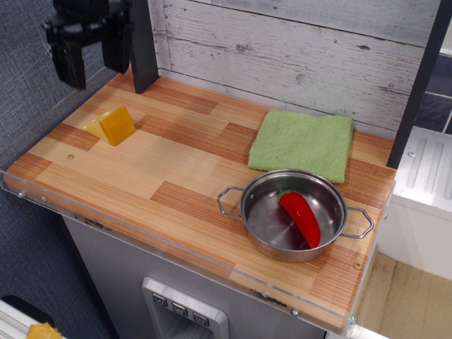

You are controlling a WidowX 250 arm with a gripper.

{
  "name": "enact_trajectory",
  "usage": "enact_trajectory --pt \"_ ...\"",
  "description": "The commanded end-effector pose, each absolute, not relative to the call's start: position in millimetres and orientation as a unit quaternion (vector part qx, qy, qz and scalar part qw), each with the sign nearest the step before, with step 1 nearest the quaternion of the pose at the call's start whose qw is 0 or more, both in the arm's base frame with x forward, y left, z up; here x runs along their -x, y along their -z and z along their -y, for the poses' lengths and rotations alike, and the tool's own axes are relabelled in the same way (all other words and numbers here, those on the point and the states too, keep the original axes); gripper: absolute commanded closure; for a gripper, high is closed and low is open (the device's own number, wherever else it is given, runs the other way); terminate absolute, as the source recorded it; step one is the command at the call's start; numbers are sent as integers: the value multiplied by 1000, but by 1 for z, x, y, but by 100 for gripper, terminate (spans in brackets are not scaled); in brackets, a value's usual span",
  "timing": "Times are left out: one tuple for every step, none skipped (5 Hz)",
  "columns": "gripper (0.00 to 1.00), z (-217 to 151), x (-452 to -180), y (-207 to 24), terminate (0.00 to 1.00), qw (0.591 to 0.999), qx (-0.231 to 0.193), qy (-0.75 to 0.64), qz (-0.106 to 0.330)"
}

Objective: Move the cheese to the far edge of the table

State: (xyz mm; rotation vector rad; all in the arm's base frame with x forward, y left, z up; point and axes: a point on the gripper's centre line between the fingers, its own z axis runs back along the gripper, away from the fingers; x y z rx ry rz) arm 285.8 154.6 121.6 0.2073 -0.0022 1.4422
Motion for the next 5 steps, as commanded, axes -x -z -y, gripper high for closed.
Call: enact_trajectory --pt "0 -142 -276 -161 0 765 -99 -635 39" --pt "0 -134 -261 -167 0 775 -88 -625 32" --pt "0 -129 -249 -158 0 764 -69 -641 25" --pt "0 -129 -249 -158 0 764 -69 -641 25" --pt "0 -129 -249 -158 100 764 -69 -641 25"
